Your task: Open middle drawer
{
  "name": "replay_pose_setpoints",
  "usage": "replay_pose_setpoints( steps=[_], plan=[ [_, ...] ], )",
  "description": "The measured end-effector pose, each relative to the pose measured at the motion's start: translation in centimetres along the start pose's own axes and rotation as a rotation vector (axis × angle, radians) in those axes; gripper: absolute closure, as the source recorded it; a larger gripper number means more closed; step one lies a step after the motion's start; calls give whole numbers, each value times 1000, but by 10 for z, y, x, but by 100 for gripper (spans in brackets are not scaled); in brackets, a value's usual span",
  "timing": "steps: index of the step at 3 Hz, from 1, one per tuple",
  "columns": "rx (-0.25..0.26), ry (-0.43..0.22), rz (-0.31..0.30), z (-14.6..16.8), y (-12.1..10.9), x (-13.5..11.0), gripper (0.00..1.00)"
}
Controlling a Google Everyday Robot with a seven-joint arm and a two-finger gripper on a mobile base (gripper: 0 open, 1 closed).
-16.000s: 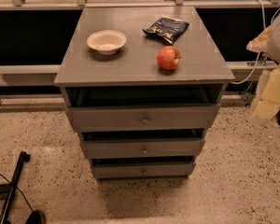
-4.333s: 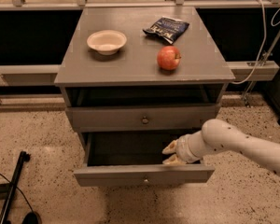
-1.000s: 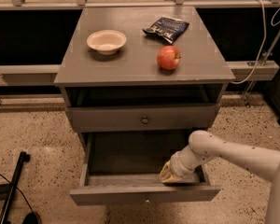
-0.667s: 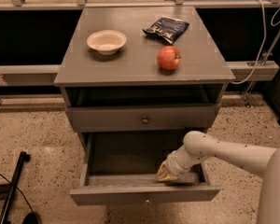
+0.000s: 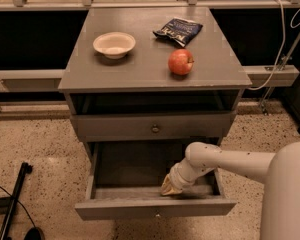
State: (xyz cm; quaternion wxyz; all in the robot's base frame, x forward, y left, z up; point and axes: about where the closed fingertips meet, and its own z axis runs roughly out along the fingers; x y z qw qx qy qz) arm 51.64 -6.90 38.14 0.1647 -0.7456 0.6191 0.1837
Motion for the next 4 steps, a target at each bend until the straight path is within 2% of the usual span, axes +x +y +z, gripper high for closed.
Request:
replay_pose_setpoints(
  steps=[1,4],
  plan=[
    [-71,-19,-6,16,17,-3,100],
    [-98,-52,-23,5,24,-16,100]
  ],
)
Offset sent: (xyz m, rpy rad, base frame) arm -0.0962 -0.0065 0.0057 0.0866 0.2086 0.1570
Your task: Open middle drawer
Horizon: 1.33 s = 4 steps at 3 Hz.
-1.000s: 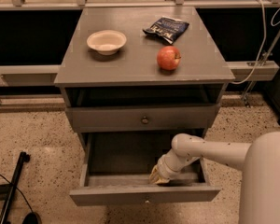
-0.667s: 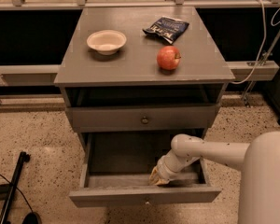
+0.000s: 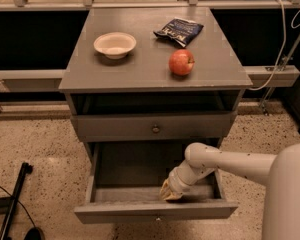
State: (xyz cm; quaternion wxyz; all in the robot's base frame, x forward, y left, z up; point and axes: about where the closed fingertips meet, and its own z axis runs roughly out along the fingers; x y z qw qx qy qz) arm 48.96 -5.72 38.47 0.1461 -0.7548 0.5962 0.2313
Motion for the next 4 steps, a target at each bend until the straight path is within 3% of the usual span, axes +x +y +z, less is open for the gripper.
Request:
replay_pose_setpoints(
  steps=[1,2,3,4],
  plan=[
    [-25,-34,-12,-9,15,-10,100],
    [-25,-34,-12,-9,12,-10,100],
    [22,-81,-19,-34,28,-11,100],
    [206,-226,-67,-104,55,-34,100]
  ],
)
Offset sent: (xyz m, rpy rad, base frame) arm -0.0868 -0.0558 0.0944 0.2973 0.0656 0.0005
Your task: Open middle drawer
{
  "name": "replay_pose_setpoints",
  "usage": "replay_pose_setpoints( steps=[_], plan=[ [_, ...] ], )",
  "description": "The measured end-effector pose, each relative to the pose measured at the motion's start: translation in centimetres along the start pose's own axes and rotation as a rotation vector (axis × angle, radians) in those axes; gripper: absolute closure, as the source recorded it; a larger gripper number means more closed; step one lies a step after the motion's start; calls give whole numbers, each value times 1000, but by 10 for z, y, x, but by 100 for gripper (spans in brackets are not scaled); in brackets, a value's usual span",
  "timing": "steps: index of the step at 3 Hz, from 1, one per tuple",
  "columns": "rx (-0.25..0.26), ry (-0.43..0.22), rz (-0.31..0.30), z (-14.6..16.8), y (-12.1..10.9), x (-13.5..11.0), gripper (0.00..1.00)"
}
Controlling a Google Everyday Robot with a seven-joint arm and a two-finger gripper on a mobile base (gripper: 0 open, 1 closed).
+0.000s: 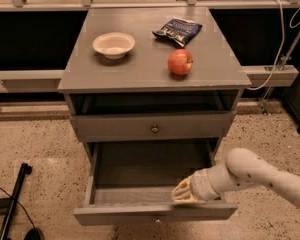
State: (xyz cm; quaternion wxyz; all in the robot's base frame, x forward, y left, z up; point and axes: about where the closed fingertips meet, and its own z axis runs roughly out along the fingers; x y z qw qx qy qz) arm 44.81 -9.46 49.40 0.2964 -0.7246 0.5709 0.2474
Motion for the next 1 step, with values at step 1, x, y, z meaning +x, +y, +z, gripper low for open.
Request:
replay_pose_setpoints(
  steps=[1],
  plan=[
    [127,-52,26,-51,11,1,100]
  ],
)
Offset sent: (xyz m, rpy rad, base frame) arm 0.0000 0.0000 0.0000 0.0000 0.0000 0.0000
